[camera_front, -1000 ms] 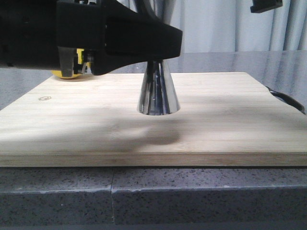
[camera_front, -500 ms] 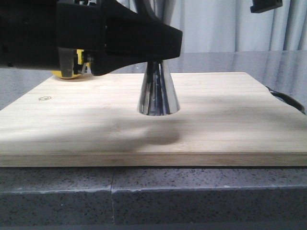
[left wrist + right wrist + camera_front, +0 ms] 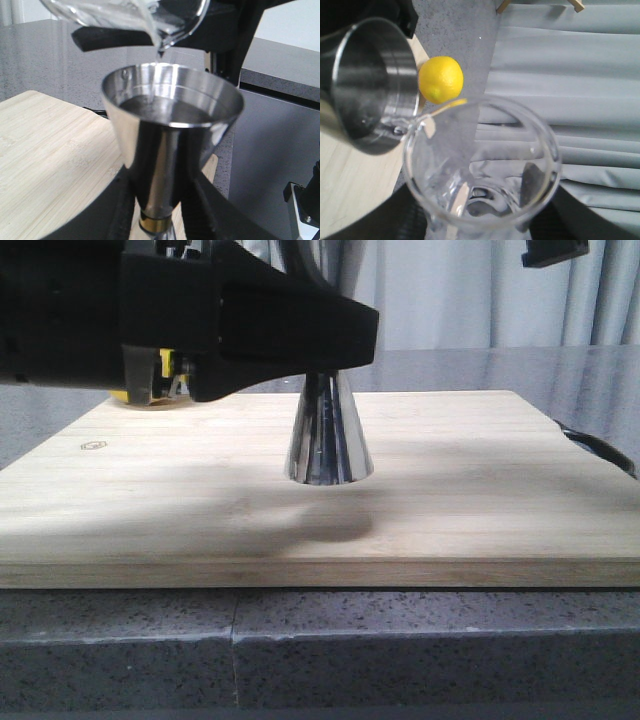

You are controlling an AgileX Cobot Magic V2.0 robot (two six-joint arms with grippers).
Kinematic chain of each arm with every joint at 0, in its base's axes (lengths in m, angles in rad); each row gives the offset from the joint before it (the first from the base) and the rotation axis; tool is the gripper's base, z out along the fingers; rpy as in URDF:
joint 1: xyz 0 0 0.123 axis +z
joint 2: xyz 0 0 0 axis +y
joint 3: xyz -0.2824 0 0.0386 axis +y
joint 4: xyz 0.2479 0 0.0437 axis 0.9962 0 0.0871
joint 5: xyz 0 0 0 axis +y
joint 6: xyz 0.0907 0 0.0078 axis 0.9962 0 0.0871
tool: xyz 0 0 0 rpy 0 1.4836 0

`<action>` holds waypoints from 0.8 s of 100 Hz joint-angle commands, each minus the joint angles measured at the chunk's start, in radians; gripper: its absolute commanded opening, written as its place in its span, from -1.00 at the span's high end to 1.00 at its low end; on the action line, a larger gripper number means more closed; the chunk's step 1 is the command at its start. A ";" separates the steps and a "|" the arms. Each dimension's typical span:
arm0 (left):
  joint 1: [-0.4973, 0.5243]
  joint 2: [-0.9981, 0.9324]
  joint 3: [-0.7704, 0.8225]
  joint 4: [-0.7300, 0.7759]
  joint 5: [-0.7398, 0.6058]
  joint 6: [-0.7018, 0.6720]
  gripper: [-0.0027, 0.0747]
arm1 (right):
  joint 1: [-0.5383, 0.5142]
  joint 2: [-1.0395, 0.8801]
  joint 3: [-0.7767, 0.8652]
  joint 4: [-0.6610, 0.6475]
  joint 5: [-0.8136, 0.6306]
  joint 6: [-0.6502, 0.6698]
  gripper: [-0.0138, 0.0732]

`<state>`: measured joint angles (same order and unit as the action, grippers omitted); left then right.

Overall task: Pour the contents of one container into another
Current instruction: 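Tilt the measuring cup with the right gripper, pouring liquid into the jigger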

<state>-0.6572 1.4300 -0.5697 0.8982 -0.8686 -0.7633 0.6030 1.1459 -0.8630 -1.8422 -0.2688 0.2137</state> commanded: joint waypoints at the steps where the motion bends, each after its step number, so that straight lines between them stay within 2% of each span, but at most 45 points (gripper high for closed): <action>1: 0.001 -0.031 -0.030 -0.042 -0.074 -0.007 0.45 | 0.003 -0.020 -0.035 -0.042 0.011 -0.002 0.14; 80: 0.001 -0.031 -0.030 -0.042 -0.074 -0.007 0.45 | 0.003 -0.020 -0.035 -0.047 0.000 -0.045 0.14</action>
<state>-0.6572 1.4300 -0.5697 0.8982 -0.8663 -0.7633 0.6030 1.1459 -0.8630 -1.8444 -0.2861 0.1863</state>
